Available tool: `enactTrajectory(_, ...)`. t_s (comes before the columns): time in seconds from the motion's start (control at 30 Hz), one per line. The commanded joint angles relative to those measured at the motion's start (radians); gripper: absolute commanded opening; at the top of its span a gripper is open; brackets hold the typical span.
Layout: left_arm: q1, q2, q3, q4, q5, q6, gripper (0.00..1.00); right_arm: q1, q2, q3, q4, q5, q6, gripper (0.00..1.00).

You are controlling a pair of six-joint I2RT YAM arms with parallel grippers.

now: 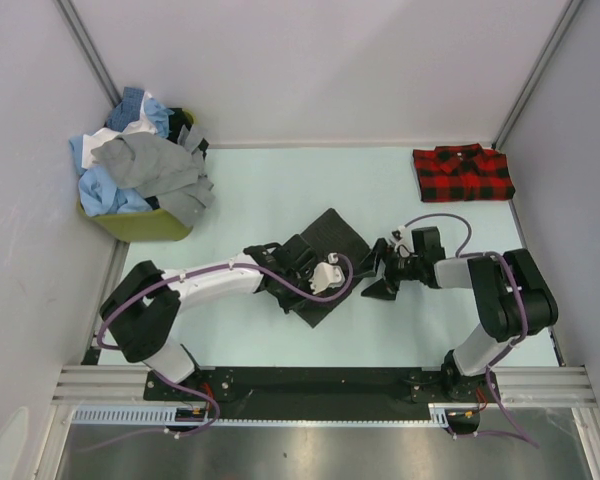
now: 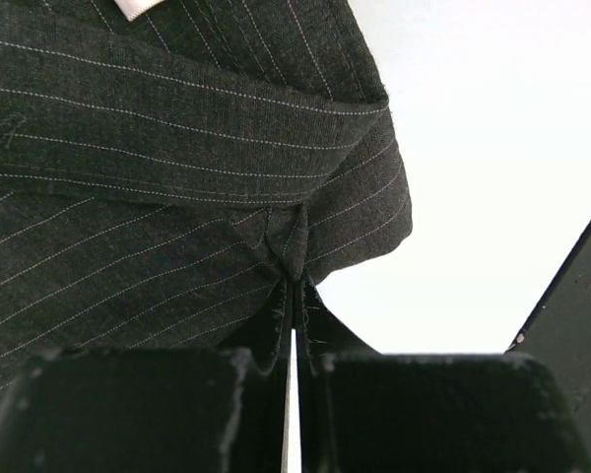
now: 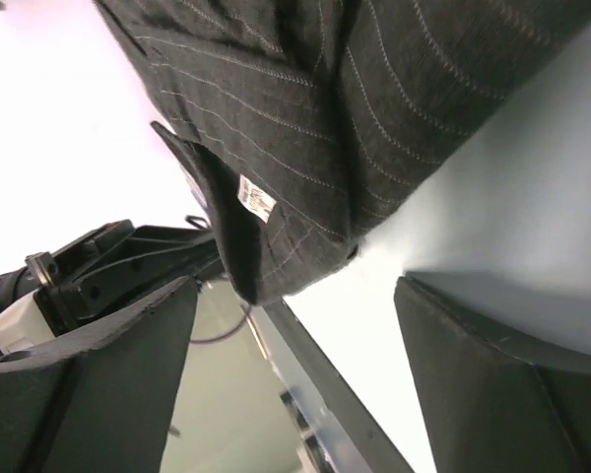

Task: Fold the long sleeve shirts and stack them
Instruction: Fold the shirt

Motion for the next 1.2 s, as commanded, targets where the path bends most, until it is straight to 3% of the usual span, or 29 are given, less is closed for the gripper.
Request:
enactTrajectory(0.0,-0.004,-0.022,-0.022,0.001,0.056,-0.037,0.00,0.026,0.001,-0.154,0.330,0.190,0.203,0.85)
enactTrajectory(0.13,-0.001,-0.018,-0.023,0.018,0.062,-0.059,0.00,0.087,0.044,-0.196,0.438,0.221,0.283,0.77)
enactTrajectory(0.27,0.005,-0.029,-0.016,0.016,0.072,-0.071,0.00,0.116,0.089,-0.182,0.459,0.249,0.300,0.42)
enactTrajectory(0.33,0.005,-0.039,-0.019,0.021,0.079,-0.082,0.00,0.110,0.095,-0.169,0.436,0.269,0.275,0.35)
enactTrajectory(0.4,0.005,-0.042,-0.016,0.019,0.086,-0.083,0.01,0.095,0.107,-0.161,0.424,0.252,0.243,0.16)
enactTrajectory(0.47,0.014,-0.059,-0.013,0.007,0.086,-0.079,0.08,0.051,0.101,-0.110,0.295,0.229,0.180,0.00)
enactTrajectory(0.6,0.102,-0.130,-0.013,-0.017,0.186,-0.074,0.23,-0.032,0.066,0.089,-0.115,0.186,-0.128,0.00)
enactTrajectory(0.63,0.129,-0.148,-0.011,-0.033,0.222,-0.070,0.26,-0.063,0.066,0.138,-0.291,0.193,-0.280,0.00)
enactTrajectory(0.67,0.190,-0.183,-0.008,-0.040,0.315,-0.065,0.35,-0.071,0.075,0.263,-0.373,0.196,-0.362,0.00)
enactTrajectory(0.7,0.215,-0.197,-0.004,-0.046,0.342,-0.056,0.39,-0.075,0.102,0.332,-0.471,0.204,-0.448,0.00)
enactTrajectory(0.73,0.235,-0.206,0.004,-0.068,0.361,-0.054,0.45,-0.075,0.169,0.414,-0.654,0.212,-0.651,0.00)
enactTrajectory(0.8,0.280,-0.216,0.035,-0.094,0.413,-0.045,0.53,-0.077,0.274,0.637,-0.815,0.253,-0.850,0.00)
enactTrajectory(0.83,0.293,-0.216,0.044,-0.121,0.425,-0.042,0.60,-0.077,0.388,0.711,-0.945,0.274,-0.991,0.00)
enactTrajectory(1.03,0.389,-0.230,0.020,-0.111,0.479,-0.096,0.99,-0.011,0.719,1.331,-1.208,0.417,-1.344,0.00)
enactTrajectory(1.17,0.404,-0.294,-0.048,-0.012,0.379,-0.091,0.99,0.070,0.898,1.607,-1.262,0.439,-1.519,0.00)
